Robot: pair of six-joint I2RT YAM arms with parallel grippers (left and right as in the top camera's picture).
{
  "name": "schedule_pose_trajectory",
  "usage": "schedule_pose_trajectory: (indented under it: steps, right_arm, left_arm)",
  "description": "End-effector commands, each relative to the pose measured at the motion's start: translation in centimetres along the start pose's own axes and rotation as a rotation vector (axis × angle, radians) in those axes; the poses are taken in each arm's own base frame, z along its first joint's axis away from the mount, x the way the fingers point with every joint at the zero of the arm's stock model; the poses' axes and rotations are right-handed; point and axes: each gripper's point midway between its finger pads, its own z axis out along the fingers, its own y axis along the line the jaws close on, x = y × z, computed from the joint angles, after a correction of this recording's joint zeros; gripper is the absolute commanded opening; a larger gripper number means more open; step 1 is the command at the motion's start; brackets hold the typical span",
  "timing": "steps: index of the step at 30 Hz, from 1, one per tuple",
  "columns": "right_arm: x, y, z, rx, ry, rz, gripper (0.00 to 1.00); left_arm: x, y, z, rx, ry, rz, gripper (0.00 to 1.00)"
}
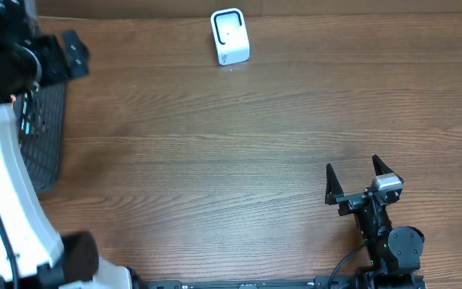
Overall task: Scan the item barcode
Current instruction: 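Move the left gripper over the grey basket and reach into it, then grasp the teal-and-orange snack pack in the basket with the left gripper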
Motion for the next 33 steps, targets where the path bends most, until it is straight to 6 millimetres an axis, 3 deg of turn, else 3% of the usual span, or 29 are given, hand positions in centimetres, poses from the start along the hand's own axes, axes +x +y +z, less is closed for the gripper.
schedule_pose_trajectory:
  steps: [1, 5, 8, 11, 13, 17, 23, 28, 33]
  right_arm:
    - [0.3, -0.2, 0.0, 0.007, 0.001, -0.001, 1.0]
    - [0.3, -0.2, 0.0, 0.007, 0.002, -0.001, 1.0]
    - [0.3, -0.2, 0.0, 0.007, 0.001, -0.001, 1.0]
    - [0.3, -0.2, 0.0, 0.007, 0.001, -0.001, 1.0]
    - [0.3, -0.2, 0.0, 0.007, 0.001, -0.001, 1.0]
    - [0.3, -0.2, 0.0, 0.007, 0.001, -0.001, 1.0]
    - [0.3, -0.2, 0.0, 0.007, 0.001, -0.001, 1.0]
    - [0.3, -0.2, 0.0, 0.007, 0.001, -0.001, 1.0]
    - [0.3, -0.2, 0.0, 0.007, 0.001, -0.001, 1.0]
  left_arm:
    - [-1.9, 4.3, 1.8, -0.089, -0.02, -0.061, 1.0]
    - [-3.8, 8.5, 1.7, -0.147, -0.096, -0.145, 1.0]
    - [-5.2, 11.5, 0.9, -0.194, -0.165, -0.149, 0.9]
    - [-5.9, 13.6, 0.7, -0.23, -0.187, -0.102, 1.0]
    - [-5.7, 14.7, 1.4, -0.247, -0.167, -0.075, 1.0]
    - [-3.9, 15.9, 4.8, -0.243, -0.047, -0.032, 1.0]
    - [-0.4, 19.0, 11.3, -0.227, 0.151, -0.012, 1.0]
    - [1.9, 21.0, 14.5, -0.216, 0.249, -0.019, 1.0]
    - [3.6, 21.2, 18.0, -0.143, 0.314, 0.007, 1.0]
